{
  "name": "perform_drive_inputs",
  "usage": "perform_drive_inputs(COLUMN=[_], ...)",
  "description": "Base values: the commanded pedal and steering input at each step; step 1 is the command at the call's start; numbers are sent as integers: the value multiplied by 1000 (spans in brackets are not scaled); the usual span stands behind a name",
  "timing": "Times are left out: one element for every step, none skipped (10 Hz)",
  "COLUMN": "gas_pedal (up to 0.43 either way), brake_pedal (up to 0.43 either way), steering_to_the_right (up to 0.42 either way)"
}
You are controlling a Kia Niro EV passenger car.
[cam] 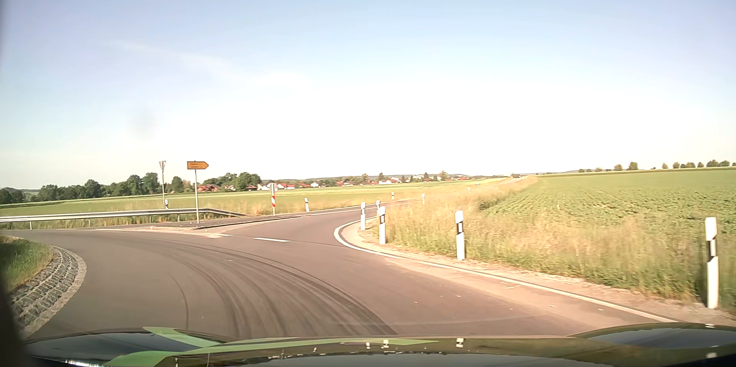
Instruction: Follow the waypoints while adhering to traffic rules and regulations
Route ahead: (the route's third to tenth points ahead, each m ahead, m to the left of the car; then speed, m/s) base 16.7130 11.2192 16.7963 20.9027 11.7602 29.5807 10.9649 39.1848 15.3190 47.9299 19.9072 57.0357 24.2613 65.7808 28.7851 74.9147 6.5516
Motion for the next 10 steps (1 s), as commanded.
perform_drive_inputs(gas_pedal=[130, 130, 130, 130, 130, 130, 130, 130, 130, 130], brake_pedal=[0, 0, 0, 0, 0, 0, 0, 0, 0, 0], steering_to_the_right=[-296, -296, -296, -296, -295, -291, -290, -287, -286, -285])
